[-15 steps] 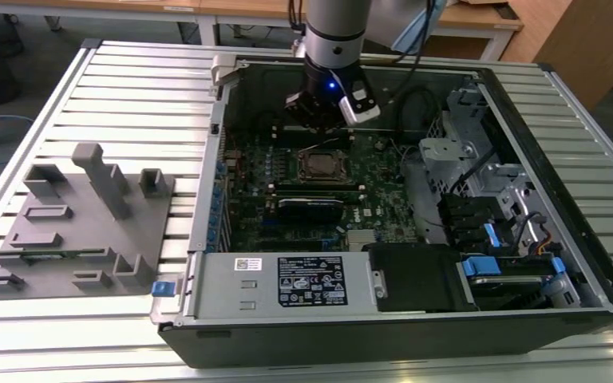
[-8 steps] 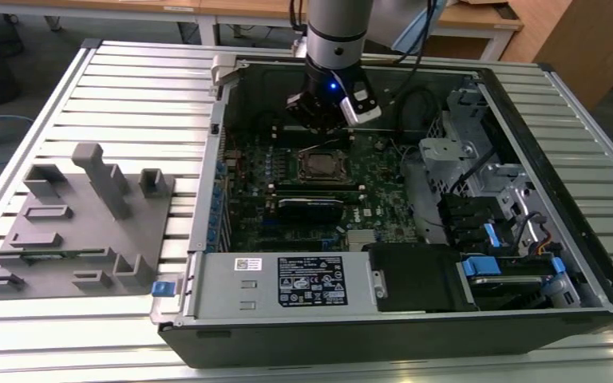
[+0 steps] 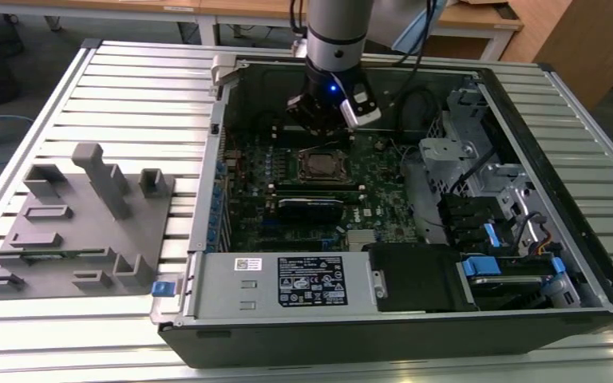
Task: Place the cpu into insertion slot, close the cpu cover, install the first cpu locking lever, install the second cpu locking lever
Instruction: 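Install the first cpu locking lever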
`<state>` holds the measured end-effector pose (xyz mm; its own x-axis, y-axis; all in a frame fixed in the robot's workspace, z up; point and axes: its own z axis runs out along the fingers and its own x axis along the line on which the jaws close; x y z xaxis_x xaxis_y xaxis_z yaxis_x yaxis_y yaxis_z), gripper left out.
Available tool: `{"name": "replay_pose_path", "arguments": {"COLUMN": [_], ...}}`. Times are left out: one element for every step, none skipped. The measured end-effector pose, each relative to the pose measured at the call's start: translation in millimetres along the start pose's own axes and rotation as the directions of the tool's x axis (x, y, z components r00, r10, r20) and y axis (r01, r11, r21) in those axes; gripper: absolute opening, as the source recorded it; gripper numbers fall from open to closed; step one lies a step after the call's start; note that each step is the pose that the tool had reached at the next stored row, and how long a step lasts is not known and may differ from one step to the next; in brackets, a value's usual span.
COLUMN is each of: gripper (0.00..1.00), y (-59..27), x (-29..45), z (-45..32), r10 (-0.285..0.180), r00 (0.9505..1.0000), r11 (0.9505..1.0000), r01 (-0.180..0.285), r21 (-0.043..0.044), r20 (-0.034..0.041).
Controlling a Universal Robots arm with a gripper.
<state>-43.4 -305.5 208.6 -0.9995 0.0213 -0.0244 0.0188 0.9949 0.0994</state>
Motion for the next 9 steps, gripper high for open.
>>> {"name": "replay_pose_path", "arguments": {"gripper": [0.11,0.11,0.11,0.11,0.11,0.11,0.11,0.11,0.11], "y": [-0.1,-0.1,-0.2,-0.2,-0.3,-0.3,-0.3,-0.4,-0.4], "x": [-0.1,-0.4,-0.6,-0.9,-1.3,-1.7,-2.0,-2.4,-2.6], "z": [0.5,1.2,1.7,2.3,2.8,3.3,3.6,4.1,4.4], "r10": [0.000,0.000,0.000,0.000,0.000,0.000,0.000,0.000,0.000], "r00": [1.0000,1.0000,1.0000,1.0000,1.0000,1.0000,1.0000,1.0000,1.0000], "r11": [1.0000,1.0000,1.0000,1.0000,1.0000,1.0000,1.0000,1.0000,1.0000], "r01": [0.000,0.000,0.000,0.000,0.000,0.000,0.000,0.000,0.000], "r21": [0.0000,-0.0001,0.0000,0.0000,0.0000,0.0000,0.0001,0.0001,0.0001], "r20": [0.0000,0.0000,0.0000,0.0000,0.0000,0.0000,0.0000,0.0000,0.0000]}}
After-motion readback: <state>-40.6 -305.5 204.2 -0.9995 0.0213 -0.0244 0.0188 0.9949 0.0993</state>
